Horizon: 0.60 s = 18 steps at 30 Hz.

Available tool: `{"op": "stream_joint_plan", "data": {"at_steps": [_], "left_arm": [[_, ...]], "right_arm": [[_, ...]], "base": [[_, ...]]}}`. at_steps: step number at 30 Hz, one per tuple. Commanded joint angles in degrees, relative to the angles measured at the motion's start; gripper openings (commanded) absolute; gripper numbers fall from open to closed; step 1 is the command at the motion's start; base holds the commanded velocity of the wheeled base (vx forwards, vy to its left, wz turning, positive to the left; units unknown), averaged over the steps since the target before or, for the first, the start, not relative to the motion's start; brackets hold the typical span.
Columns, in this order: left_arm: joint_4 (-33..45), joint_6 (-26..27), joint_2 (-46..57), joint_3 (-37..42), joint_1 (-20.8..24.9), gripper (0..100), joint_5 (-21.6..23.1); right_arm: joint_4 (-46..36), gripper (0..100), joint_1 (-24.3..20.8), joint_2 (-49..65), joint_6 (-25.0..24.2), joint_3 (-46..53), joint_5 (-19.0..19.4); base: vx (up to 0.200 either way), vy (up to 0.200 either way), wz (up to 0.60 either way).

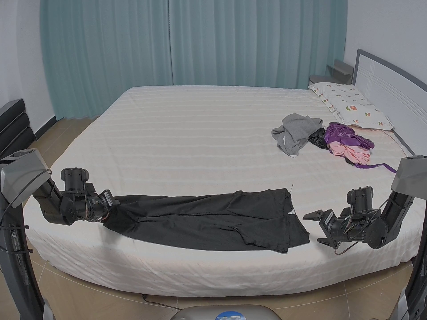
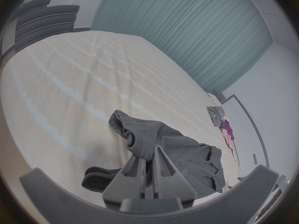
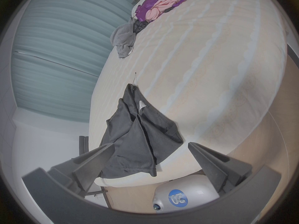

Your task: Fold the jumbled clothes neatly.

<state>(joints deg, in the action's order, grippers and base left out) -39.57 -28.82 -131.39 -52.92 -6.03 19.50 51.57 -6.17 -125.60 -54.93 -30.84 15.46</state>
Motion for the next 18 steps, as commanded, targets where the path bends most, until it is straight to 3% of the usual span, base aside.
{"op": "stream_joint_plan", "data": {"at_steps": [1, 6, 12, 18], "left_arm": [[0.2, -0.9, 1.3, 0.4, 1.5, 0, -0.2], [0.3, -4.0, 3.7, 0.5, 3.7, 0, -0.7], [0.3, -4.1, 3.9, 0.2, 7.0, 0, -4.3], [0.4, -4.1, 4.1, 0.1, 9.7, 0, -4.7]], "right_arm": [[0.0, 100, 0.0, -0.1, 0.0, 0.0, 0.0], [0.0, 100, 0.0, -0.1, 0.0, 0.0, 0.0], [0.0, 100, 0.0, -0.1, 0.0, 0.0, 0.0], [0.0, 100, -0.1, -0.1, 0.0, 0.0, 0.0]], "base": [[0.000, -0.200, 0.00], [0.000, -0.200, 0.00], [0.000, -0.200, 0.00], [0.000, -0.200, 0.00]]}}
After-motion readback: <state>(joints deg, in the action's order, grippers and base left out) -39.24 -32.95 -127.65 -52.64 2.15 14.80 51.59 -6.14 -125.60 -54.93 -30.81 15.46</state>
